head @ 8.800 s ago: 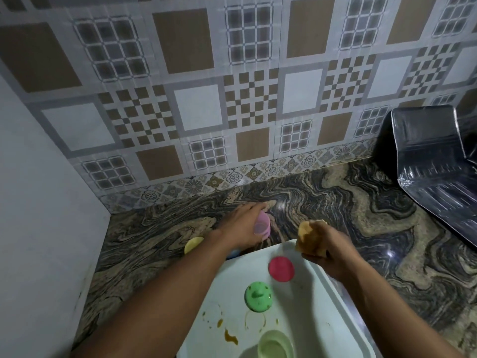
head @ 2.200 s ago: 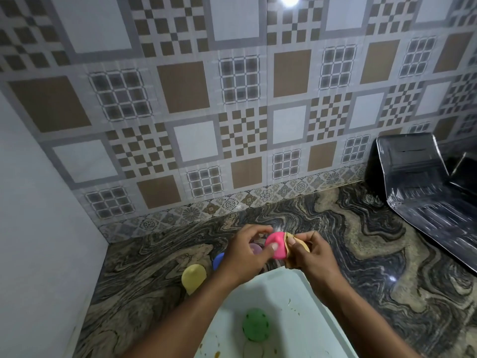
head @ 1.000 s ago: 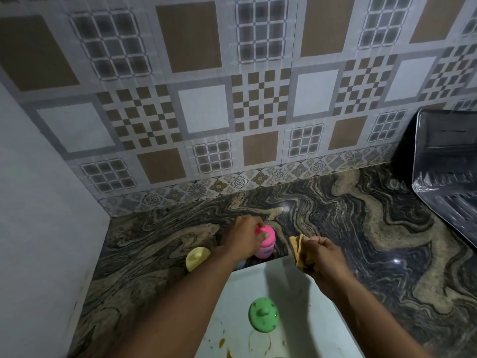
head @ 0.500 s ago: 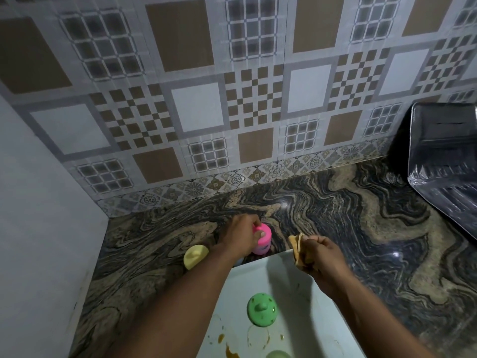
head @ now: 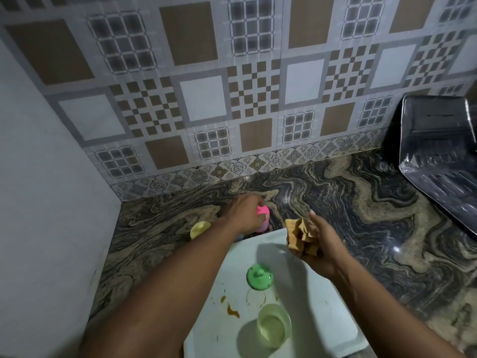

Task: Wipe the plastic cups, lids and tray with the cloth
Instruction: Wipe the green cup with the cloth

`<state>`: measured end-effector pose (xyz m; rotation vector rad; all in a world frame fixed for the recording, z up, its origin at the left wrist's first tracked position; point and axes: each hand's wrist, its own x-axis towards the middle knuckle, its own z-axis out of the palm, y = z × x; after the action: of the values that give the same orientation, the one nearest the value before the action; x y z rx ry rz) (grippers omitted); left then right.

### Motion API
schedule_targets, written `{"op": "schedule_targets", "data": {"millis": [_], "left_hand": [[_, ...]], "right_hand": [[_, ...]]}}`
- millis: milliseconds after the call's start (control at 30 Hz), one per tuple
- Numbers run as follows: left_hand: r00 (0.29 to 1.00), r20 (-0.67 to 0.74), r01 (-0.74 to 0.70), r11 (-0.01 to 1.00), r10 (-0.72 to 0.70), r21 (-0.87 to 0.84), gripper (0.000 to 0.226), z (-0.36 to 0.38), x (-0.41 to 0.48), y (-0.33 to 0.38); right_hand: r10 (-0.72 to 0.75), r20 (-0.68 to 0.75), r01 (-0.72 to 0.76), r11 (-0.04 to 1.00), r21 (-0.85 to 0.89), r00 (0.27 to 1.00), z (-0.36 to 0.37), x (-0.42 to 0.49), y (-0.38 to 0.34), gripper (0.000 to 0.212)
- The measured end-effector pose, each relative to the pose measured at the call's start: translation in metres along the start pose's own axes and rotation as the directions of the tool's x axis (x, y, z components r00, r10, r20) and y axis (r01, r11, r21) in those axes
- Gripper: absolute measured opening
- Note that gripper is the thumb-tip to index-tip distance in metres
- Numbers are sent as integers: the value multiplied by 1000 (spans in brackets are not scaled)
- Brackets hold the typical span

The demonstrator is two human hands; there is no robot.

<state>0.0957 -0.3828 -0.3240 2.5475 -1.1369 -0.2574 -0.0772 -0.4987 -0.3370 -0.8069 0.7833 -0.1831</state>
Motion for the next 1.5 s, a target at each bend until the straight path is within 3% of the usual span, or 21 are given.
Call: {"op": "schedule_targets", "data": {"millis": [133,233,333,533,600,800,900,967,1067,1133,1200,1300,1400,1500], "left_hand": [[989,129,-55,995,66,-85,16,-5,-41,13],[958,246,-130,987,149,-93,15,1,-75,22],[924,345,-149,987,163,-67,37,12,-102,32],[869,484,-207,964,104,165,87,22,-139,46],[843,532,-232,948,83,219,94,25,-146,45],[881,465,-197,960,84,200,80,33,-152,38],[929,362,-101,994,80,40,80,16,-144,37],[954,292,-36,994,65,-102,81,0,-135,34],[979,202,32,960,26,-280,77,-17,-122,27],[986,169,59,927,5,-371,74,-22,-112,26],[989,147,63,885,7,-461,74,-25,-101,30],[989,123,2,827,81,-562,66,-27,-88,37],[974,139,-58,789,179,-611,52,-35,-79,44],[957,157,-92,771,242,-630,50,-47,-69,52]], "right_hand": [[-16,1,16,999,-35,1000,-12,-17,12,34],[-7,-32,5,997,-72,999,-23,-26,25,28],[-9,-81,2,996,-86,997,-35,-30,36,22],[23,-117,-40,989,-144,993,-49,-35,56,24],[34,-121,-53,986,-158,992,-50,-37,61,23],[52,-116,-73,980,-187,992,-48,-38,72,23],[-143,-119,111,963,-246,983,-44,-34,71,27],[-371,-99,339,909,-244,923,-35,-39,65,21],[-664,4,624,700,-346,747,-23,-58,54,19],[-732,136,706,565,-427,668,-17,-64,53,23],[-729,237,718,463,-520,642,-11,-62,57,34],[-739,277,729,398,-557,615,-4,-54,55,41],[-716,260,714,452,-535,648,-3,-51,37,39],[-511,130,512,742,-432,850,1,-46,11,45]]}}
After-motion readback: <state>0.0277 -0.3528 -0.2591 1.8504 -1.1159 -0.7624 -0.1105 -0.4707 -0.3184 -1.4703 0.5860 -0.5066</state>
